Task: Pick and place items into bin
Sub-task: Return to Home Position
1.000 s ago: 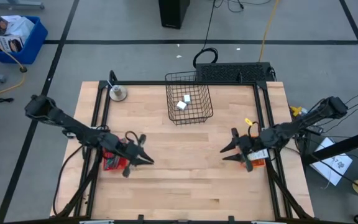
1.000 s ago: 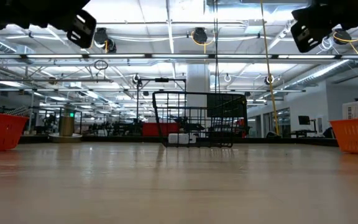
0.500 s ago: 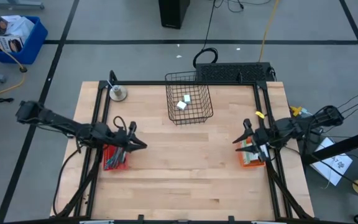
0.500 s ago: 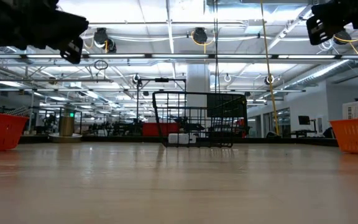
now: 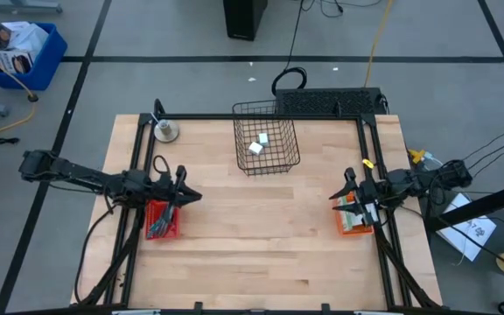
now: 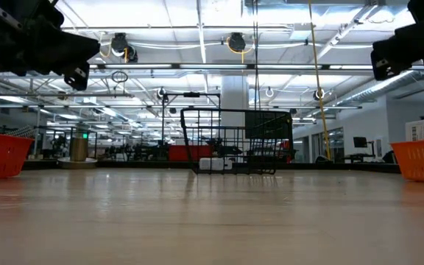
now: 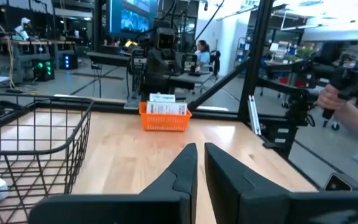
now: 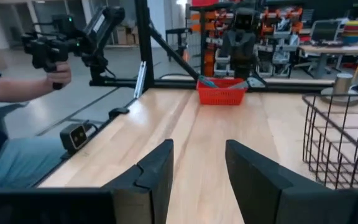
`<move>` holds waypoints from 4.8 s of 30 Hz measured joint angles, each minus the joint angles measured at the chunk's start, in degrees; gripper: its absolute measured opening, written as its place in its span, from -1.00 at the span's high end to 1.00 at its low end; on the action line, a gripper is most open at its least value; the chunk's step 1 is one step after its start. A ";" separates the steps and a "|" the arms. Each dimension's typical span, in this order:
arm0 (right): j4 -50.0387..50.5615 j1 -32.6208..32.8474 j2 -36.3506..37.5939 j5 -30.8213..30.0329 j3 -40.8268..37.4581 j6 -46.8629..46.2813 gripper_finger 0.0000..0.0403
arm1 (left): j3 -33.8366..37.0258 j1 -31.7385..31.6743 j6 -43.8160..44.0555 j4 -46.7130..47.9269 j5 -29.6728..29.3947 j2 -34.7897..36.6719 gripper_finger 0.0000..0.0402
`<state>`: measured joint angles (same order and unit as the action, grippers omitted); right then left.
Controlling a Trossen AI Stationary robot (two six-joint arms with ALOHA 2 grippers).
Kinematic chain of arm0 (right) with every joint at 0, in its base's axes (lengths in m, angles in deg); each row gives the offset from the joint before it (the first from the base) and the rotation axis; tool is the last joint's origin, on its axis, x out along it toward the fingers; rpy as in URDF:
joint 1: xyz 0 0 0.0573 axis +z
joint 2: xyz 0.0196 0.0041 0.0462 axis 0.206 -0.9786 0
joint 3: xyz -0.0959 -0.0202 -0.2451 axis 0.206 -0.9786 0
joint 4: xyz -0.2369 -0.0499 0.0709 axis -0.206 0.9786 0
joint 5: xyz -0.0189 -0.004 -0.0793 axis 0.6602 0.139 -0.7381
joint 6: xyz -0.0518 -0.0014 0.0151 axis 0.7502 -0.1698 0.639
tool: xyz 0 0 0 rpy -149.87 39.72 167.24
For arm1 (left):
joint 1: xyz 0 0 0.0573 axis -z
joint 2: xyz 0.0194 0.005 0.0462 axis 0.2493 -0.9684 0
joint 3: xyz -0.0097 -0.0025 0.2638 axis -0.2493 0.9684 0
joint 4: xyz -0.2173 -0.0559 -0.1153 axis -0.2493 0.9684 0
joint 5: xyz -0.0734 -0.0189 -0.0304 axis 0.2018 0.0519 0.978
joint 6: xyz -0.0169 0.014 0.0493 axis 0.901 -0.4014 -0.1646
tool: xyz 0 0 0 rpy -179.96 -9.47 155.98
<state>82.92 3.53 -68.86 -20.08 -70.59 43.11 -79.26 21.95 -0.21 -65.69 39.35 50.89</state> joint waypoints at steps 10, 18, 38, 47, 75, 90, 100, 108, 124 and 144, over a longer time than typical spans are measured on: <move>5.44 -4.13 0.59 -1.19 0.13 -0.64 0.30 | -0.02 -2.13 -0.55 2.17 -3.31 0.00 0.82; -1.11 -7.32 0.59 3.08 0.62 -0.36 0.30 | -0.02 -5.87 1.90 -0.05 -1.71 5.30 0.82; 3.18 -7.76 0.61 4.51 0.53 -2.85 0.30 | -0.09 -6.05 -0.42 32.06 0.85 33.39 0.82; 3.83 -7.71 0.59 2.94 -1.73 0.25 0.30 | -0.13 -5.82 0.53 39.25 1.25 36.41 0.82; -19.49 -7.74 0.39 -7.63 -8.11 4.10 0.30 | -0.13 -5.85 0.57 39.09 -0.09 36.47 0.82; -19.95 -7.74 0.39 -7.61 -8.13 4.07 0.30 | -0.12 -5.85 0.56 39.09 -0.11 36.47 0.82; -19.97 -7.74 0.39 -7.59 -8.17 4.07 0.30 | -0.11 -5.85 0.55 39.09 -0.11 36.47 0.82; -19.97 -7.74 0.39 -7.58 -8.17 4.07 0.30 | -0.11 -5.85 0.55 39.09 -0.11 36.47 0.82; -19.97 -7.74 0.37 -7.56 -8.17 4.07 0.30 | -0.11 -5.85 0.55 39.11 -0.12 36.47 0.82; -19.97 -7.72 0.37 -7.56 -8.17 4.06 0.30 | -0.11 -5.85 0.55 39.11 -0.13 36.47 0.82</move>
<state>62.94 -4.18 -68.50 -27.64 -78.76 47.16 -79.37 16.11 0.34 -26.57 39.22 87.37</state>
